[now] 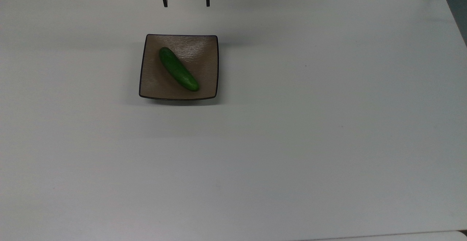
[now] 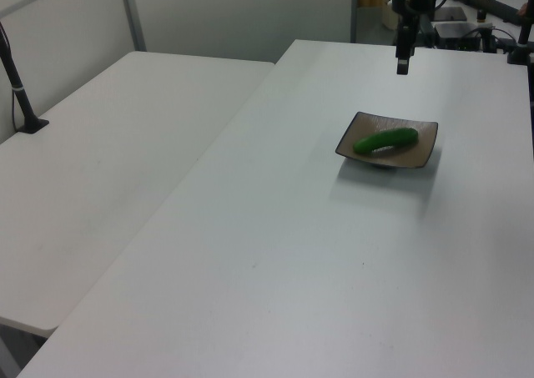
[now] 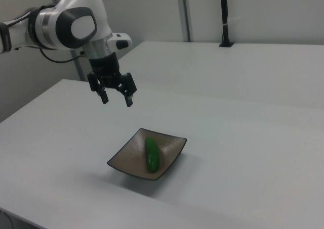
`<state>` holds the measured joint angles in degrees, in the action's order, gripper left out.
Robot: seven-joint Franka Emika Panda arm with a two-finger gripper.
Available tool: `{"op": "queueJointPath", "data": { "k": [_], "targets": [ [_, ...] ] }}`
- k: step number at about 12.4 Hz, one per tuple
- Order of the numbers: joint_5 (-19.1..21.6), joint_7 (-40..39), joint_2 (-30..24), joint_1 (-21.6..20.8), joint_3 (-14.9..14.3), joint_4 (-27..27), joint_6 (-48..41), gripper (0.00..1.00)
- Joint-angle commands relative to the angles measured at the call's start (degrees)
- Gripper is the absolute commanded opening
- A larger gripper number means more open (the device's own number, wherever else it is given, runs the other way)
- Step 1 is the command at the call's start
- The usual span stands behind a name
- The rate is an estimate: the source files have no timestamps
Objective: Cucumber placed on a ceramic plate
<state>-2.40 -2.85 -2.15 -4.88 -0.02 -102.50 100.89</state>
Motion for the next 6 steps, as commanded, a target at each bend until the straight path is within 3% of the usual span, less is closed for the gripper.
{"op": "queueJointPath", "data": {
  "k": [1,6],
  "targets": [
    [-1.46,0.74,0.3,0.05,0.54,-0.15,-2.01,1.0],
    [-0.5,1.26,2.76,1.1,1.07,0.37,-1.22,1.0]
  ]
}}
